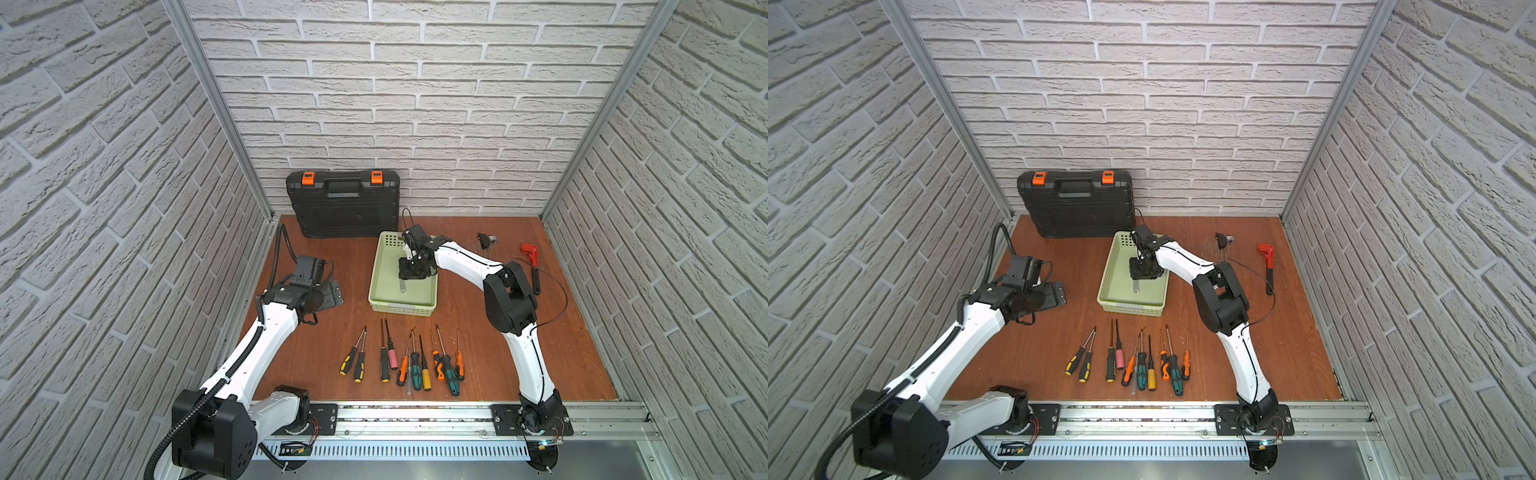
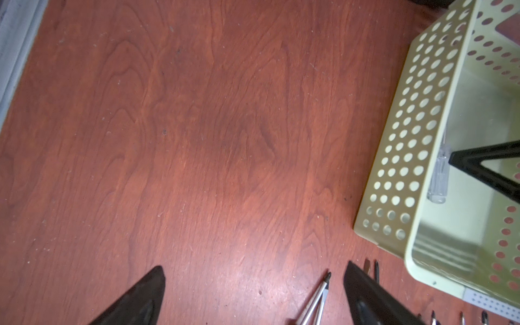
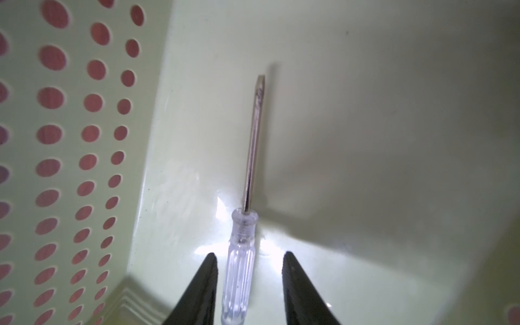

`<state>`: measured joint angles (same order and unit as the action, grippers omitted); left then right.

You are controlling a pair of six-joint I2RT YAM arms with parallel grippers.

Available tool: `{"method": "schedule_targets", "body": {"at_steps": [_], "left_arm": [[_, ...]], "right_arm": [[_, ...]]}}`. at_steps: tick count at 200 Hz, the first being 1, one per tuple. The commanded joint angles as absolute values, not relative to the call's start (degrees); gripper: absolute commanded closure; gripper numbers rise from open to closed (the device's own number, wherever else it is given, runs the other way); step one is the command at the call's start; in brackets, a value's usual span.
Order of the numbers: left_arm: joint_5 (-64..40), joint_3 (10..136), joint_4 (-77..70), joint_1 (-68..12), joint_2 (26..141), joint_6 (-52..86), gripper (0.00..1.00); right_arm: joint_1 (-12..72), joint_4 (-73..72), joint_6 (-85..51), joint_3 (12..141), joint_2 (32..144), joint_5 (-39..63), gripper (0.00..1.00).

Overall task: Put the screwdriver in the bin
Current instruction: Place the screwdriver into the bin.

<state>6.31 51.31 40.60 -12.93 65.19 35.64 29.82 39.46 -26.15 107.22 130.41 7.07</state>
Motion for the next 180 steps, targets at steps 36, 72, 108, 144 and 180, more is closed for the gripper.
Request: {"method": "schedule_targets", "body": {"at_steps": [36, 72, 108, 144, 180], "left_arm": [[1.2, 54.5, 44.4, -14.8, 67.5, 35.9, 0.1], [-2.1, 51.6, 47.2, -18.9, 70.3, 38.9, 0.18], [-0.8, 49.9, 52.3, -26.3, 71.6, 41.8, 0.23], [-0.1, 46.0, 55.7, -32.8, 69.6, 47.0, 0.29], [-0.1, 41.7, 56.0, -38.6, 67.6, 53.0, 0.29]], "right_arm": [[29.8, 41.0, -23.1, 109.0, 121.8, 8.2, 0.57], [30.5, 39.0, -20.9, 102.2, 109.3, 9.9, 0.57], [30.5, 35.8, -18.8, 91.0, 96.6, 9.2, 0.55], [30.5, 33.4, -19.5, 83.0, 89.1, 10.2, 0.55], [30.4, 35.0, -17.5, 82.6, 88.1, 10.2, 0.55]]}}
